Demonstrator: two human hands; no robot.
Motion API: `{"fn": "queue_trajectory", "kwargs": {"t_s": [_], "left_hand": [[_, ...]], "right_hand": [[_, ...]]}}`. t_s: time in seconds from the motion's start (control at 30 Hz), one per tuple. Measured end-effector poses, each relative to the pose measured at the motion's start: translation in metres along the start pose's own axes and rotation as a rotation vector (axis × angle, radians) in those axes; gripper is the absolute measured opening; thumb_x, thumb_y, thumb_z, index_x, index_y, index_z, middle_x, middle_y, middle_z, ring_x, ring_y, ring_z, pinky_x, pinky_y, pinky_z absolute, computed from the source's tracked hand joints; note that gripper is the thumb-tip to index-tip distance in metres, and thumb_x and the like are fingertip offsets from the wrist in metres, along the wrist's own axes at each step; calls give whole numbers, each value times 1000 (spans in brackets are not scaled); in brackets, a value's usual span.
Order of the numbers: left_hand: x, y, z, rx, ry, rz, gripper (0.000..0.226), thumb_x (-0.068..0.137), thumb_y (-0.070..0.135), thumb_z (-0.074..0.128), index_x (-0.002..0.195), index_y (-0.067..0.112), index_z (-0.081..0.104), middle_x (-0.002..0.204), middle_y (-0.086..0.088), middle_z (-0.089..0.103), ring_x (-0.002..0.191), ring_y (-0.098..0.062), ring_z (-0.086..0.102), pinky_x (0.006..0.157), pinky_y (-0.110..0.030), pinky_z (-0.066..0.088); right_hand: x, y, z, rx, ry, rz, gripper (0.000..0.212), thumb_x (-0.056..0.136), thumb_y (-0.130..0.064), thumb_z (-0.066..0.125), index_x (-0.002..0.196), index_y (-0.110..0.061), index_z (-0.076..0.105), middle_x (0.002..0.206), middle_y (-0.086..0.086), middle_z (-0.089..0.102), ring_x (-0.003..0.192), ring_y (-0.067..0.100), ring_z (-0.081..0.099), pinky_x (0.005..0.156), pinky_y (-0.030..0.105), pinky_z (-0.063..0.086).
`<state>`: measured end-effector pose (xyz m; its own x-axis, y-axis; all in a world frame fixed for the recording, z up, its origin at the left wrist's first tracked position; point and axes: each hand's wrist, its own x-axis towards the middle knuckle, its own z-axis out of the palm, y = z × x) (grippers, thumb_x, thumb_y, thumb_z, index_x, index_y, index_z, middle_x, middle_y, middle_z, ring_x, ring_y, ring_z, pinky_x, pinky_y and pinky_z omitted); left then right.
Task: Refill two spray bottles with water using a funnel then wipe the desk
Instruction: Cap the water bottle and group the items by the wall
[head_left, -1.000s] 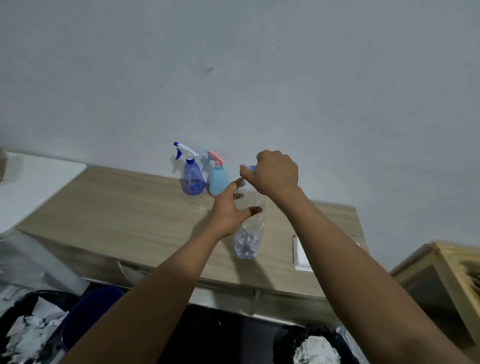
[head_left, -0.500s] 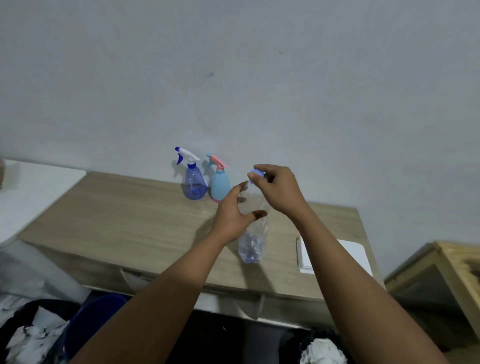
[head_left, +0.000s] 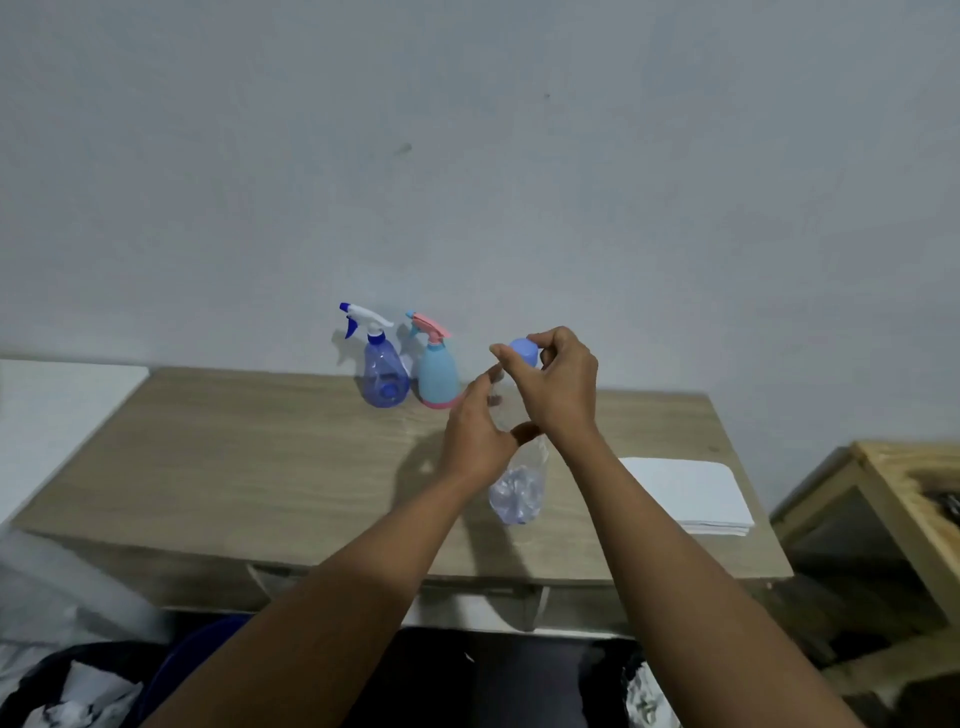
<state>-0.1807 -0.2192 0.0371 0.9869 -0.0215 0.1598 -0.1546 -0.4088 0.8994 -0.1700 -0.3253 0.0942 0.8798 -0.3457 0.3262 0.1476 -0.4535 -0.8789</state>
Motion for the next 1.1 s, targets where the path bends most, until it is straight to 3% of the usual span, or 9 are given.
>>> {"fn": "queue_trajectory", "kwargs": {"t_s": [0.1, 0.2, 0.33, 0.43, 0.57, 0.7, 0.83, 0.97, 1.1], "left_hand": [[-1, -6, -8, 8, -103, 26, 103, 65, 45, 88, 149, 33, 30, 142, 15, 47, 121, -4, 51, 100, -40, 51], [-8, -31, -25, 40, -202, 38, 125, 57, 55, 88, 154, 42, 9, 158, 14, 30, 141, -7, 34, 111, -34, 38], [-22, -90, -61, 293, -119, -68, 121, 51, 67, 83, 152, 31, 28, 153, 5, 39, 140, -17, 36, 113, -37, 35], [-38, -132, -84, 497, -158, -187, 116, 52, 74, 79, 150, 28, 35, 150, 4, 43, 138, -20, 35, 112, -37, 30], [-51, -161, -93, 557, -261, -282, 107, 56, 72, 79, 147, 31, 39, 149, 8, 43, 137, -20, 34, 108, -39, 26], [-55, -176, -95, 584, -311, -282, 90, 66, 59, 81, 142, 30, 45, 145, 9, 47, 135, -18, 35, 97, -31, 24], [-56, -185, -95, 619, -308, -275, 71, 74, 49, 77, 138, 35, 47, 139, 12, 51, 130, -16, 36, 83, -27, 15], [-56, -187, -93, 591, -269, -261, 68, 76, 47, 77, 137, 35, 49, 136, 14, 53, 129, -14, 38, 79, -22, 11], [-30, -174, -80, 561, -201, -189, 68, 74, 51, 76, 135, 38, 49, 133, 17, 54, 126, -14, 40, 83, -25, 15]], "right_hand": [[-8, 5, -4, 65, 19, -43, 41, 72, -43, 87, 101, -21, 67, 76, -13, 52, 65, 5, 47, 60, 10, 39], [-28, 25, -4, 33, 49, -28, 70, 66, -45, 90, 126, -27, 59, 97, -8, 52, 79, 4, 50, 71, 8, 41], [-69, 74, 11, -56, 27, 136, 99, 58, -47, 93, 142, -25, 44, 117, -1, 44, 96, 9, 50, 83, 18, 46], [-94, 110, 31, -57, -31, 233, 107, 55, -53, 91, 145, -24, 41, 131, 0, 43, 120, 17, 50, 100, 32, 48], [-108, 130, 50, -39, -1, 305, 108, 60, -36, 95, 149, -25, 34, 133, -6, 39, 126, 19, 45, 104, 34, 43], [-109, 136, 61, -6, 51, 312, 93, 60, -33, 94, 139, -22, 45, 131, 1, 51, 120, 19, 55, 97, 33, 51], [-108, 133, 67, 32, 57, 348, 93, 63, -24, 94, 140, -22, 44, 130, -2, 56, 114, 11, 57, 87, 11, 49], [-108, 134, 69, 15, 57, 365, 91, 66, -27, 93, 142, -23, 42, 132, -5, 57, 117, 11, 57, 98, 33, 52], [-91, 133, 68, 5, 61, 308, 86, 68, -28, 92, 140, -20, 46, 128, -3, 59, 114, 11, 59, 97, 39, 54]]}}
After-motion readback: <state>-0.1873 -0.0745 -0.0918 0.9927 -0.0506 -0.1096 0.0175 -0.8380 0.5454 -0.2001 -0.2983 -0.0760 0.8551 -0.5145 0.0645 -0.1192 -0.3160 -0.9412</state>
